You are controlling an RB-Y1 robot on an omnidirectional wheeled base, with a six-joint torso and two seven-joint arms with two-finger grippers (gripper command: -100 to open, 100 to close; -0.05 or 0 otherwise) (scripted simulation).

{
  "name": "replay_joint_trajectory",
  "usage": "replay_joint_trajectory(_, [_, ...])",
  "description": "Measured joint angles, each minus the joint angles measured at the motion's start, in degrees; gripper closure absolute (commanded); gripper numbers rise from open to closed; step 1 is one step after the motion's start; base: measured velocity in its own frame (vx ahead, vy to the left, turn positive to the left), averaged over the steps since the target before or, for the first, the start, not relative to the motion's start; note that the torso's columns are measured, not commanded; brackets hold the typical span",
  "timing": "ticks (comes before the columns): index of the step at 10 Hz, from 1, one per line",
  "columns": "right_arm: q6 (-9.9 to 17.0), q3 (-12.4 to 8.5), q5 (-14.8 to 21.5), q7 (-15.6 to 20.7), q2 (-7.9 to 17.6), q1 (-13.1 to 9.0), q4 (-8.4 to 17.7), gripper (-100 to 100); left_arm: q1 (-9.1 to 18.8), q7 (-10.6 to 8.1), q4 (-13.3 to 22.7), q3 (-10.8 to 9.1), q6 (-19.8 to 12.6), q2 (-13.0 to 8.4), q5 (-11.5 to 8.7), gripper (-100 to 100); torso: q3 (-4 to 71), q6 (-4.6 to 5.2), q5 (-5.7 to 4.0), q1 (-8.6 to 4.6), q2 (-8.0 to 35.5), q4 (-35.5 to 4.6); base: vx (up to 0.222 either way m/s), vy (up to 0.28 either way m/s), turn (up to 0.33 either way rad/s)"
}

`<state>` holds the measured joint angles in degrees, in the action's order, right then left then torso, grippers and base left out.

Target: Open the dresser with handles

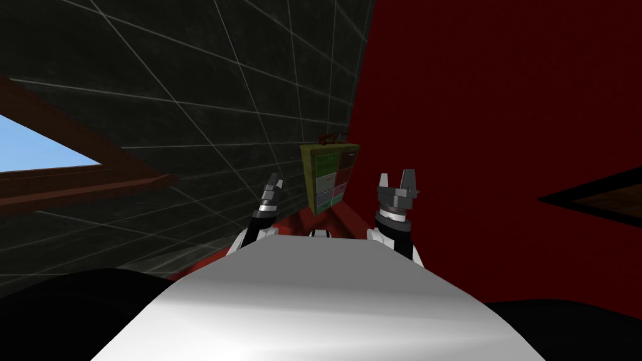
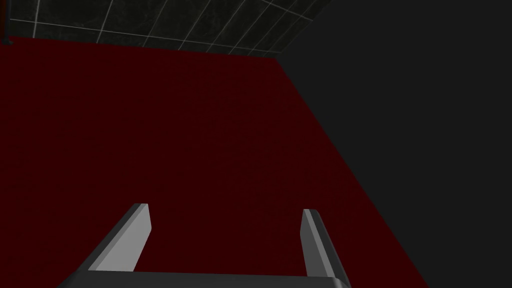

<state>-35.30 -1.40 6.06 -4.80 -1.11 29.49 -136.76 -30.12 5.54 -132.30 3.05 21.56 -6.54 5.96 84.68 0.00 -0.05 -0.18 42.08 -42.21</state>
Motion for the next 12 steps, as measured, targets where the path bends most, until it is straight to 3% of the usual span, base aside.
replay_joint_trajectory(3, [0.0,0.0,0.0,0.0,0.0,0.0,0.0,0,0.87,-0.43,3.72,-1.06,0.72,-1.19,-0.82,-100,-0.16,0.0,0.07,0.23,0.3,-0.1,0.109,-0.15,0.052])
replay_joint_trajectory(12, [0.0,0.0,0.0,0.0,0.0,-0.01,0.0,0,3.2,-1.38,16.22,-3.81,4.35,-2.07,-3.08,-100,-0.14,0.0,0.03,0.11,0.26,-0.09,0.108,-0.141,0.054])
